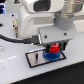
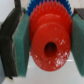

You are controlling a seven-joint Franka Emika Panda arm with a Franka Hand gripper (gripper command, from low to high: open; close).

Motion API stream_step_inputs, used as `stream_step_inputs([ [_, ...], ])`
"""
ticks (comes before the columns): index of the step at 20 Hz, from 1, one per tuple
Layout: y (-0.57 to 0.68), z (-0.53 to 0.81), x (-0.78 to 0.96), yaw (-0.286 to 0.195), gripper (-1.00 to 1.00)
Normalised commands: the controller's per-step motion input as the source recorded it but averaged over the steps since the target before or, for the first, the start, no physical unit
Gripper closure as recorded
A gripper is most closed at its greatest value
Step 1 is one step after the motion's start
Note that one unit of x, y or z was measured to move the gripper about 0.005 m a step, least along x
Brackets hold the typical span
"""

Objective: Insert the blue gear onto the right peg, followed by the red gear

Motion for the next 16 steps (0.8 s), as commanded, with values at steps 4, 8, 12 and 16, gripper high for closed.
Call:
stream_step_inputs([
  [4, -0.05, 0.28, 0.0, 0.0, 1.0],
  [8, -0.06, -0.04, 0.07, 0.0, 1.0],
  [12, -0.14, -0.05, 0.14, 0.0, 1.0],
  [16, -0.17, -0.21, 0.14, 0.0, 1.0],
])
